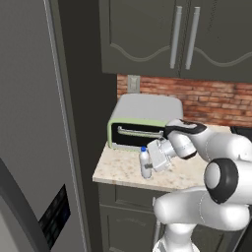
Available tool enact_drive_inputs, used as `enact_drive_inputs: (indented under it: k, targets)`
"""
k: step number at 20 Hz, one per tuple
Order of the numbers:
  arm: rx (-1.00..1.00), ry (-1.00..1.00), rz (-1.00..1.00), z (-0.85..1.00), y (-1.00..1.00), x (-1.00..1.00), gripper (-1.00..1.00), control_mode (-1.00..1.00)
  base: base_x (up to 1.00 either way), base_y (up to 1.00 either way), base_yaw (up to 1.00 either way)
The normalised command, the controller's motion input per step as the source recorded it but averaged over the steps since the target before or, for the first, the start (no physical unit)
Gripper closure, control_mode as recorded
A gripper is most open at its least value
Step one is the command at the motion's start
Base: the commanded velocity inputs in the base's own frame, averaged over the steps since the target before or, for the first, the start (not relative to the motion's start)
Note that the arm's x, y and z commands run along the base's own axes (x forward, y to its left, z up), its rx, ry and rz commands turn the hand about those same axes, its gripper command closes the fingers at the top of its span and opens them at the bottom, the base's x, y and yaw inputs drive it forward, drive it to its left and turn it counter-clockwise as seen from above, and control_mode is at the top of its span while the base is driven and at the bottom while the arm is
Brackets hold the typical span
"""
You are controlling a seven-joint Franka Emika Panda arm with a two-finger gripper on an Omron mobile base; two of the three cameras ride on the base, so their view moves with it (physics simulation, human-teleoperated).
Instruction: Take the bottled waters from the counter and place them in the freezer to freeze. Close the freezer door after placing the bottles.
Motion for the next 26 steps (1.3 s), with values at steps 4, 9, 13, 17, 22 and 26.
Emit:
enact_drive_inputs:
  k: [4, 9, 13, 17, 22, 26]
  targets:
    - [0.0, 0.0, 0.04, 0.0, 0.0, 0.0, 1.0, -1.0, 0.0, 0.0, 0.0]
    - [0.01, 0.0, 0.0, 0.03, -0.04, -0.02, 1.0, -1.0, 0.0, 0.0, 0.0]
    - [0.08, 0.0, -0.01, 0.61, -0.02, -0.34, 1.0, -1.0, 0.0, 0.0, 0.0]
    - [0.12, -0.01, -0.1, 0.86, 0.0, -0.7, 1.0, -1.0, 0.0, 0.0, 0.0]
    - [0.19, -0.03, -0.19, 0.81, -0.21, -1.0, 1.0, -1.0, 0.0, 0.0, 0.0]
    - [0.16, 0.0, -0.24, 0.73, -0.43, -1.0, 1.0, -1.0, 0.0, 0.0, 0.0]
